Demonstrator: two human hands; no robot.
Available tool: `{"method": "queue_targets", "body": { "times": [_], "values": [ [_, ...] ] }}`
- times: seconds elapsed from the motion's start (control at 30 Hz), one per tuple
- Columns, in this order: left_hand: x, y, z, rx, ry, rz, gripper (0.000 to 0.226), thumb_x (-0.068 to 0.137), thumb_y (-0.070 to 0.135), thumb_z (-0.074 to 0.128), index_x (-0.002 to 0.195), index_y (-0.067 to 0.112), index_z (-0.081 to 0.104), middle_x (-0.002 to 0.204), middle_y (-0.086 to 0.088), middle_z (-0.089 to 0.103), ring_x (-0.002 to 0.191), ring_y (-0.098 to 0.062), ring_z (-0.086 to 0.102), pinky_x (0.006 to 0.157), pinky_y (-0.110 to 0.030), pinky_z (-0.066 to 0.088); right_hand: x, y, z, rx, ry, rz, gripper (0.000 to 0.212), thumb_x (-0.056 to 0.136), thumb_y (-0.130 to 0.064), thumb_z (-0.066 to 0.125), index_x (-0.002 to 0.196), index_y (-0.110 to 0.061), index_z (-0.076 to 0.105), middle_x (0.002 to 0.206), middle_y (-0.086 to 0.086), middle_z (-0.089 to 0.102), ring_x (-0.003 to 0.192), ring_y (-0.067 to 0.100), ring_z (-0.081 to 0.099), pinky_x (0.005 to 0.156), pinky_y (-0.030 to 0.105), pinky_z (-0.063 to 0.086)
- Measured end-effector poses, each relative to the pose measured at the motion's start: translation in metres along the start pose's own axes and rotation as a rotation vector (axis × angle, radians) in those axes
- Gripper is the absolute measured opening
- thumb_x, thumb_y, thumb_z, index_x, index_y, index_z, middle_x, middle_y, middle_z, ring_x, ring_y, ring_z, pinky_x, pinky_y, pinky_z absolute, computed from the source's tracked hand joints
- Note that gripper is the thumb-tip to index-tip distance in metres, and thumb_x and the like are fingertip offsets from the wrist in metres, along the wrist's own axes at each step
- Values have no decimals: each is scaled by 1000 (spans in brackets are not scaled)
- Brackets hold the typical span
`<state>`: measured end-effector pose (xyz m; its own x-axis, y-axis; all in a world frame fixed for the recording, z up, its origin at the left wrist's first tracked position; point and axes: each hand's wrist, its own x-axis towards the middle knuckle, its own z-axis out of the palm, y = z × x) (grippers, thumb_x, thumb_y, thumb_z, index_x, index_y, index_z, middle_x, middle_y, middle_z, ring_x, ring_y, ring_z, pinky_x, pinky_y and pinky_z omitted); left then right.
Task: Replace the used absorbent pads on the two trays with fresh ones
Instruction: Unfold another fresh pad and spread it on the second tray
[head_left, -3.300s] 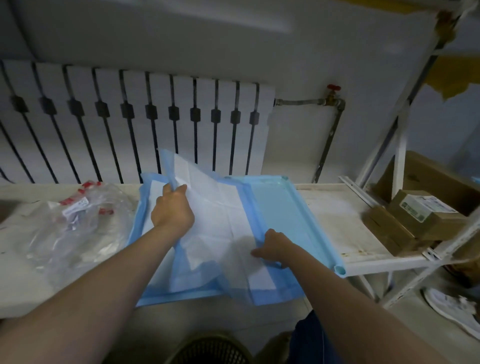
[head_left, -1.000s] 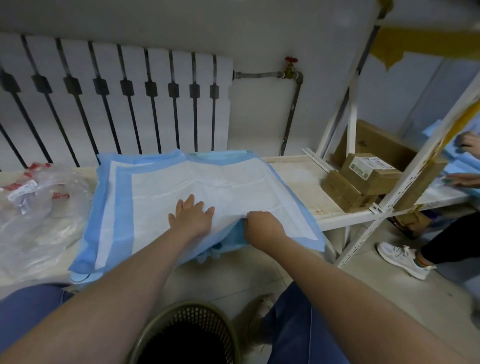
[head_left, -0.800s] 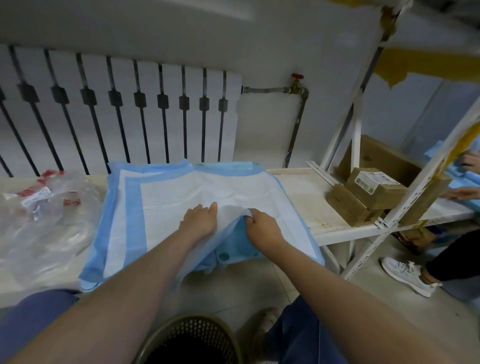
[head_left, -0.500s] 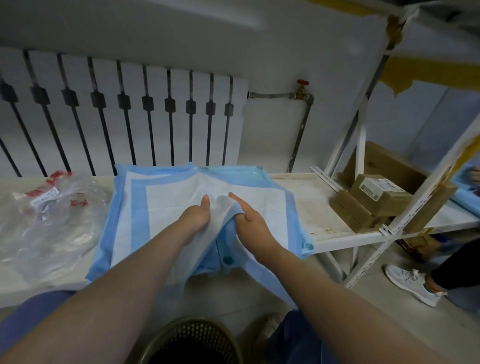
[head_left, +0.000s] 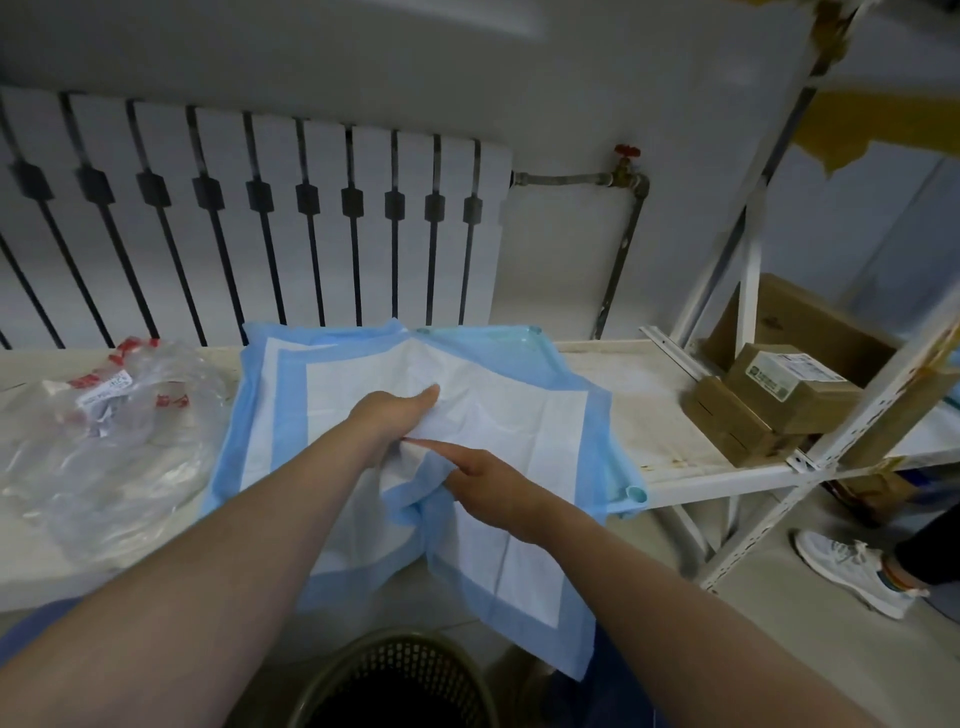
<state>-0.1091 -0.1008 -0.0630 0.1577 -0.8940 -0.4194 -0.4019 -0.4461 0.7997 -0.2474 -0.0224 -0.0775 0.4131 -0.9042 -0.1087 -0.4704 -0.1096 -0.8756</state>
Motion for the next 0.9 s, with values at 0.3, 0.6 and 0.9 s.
{"method": "queue_targets", "body": {
  "times": [0.3,0.6,0.9],
  "values": [
    [7,-16,-3,215,171,107,21,84,26,63,81,5,61,86,-11,64,83,-29,62,65,-29,45,21,18,-24,-453,4,-16,38,87,0,54,122,-12,63,127,5,62,119,19,54,96,23,39],
    [-15,-11,-28,310,192,372,20,89,19,53,72,13,61,83,-1,62,77,-20,56,68,-30,44,62,1,-45,-544,487,75,41,91,-2,48,124,-23,61,118,0,65,106,18,60,86,21,43],
    [-42,-9,-77,294,-49,576,7,88,22,61,85,26,66,100,6,66,95,-14,60,87,-31,50,102,-51,-26,-965,299,-166,33,88,-11,58,115,-29,66,147,-5,37,135,20,26,98,35,44]
  ]
}}
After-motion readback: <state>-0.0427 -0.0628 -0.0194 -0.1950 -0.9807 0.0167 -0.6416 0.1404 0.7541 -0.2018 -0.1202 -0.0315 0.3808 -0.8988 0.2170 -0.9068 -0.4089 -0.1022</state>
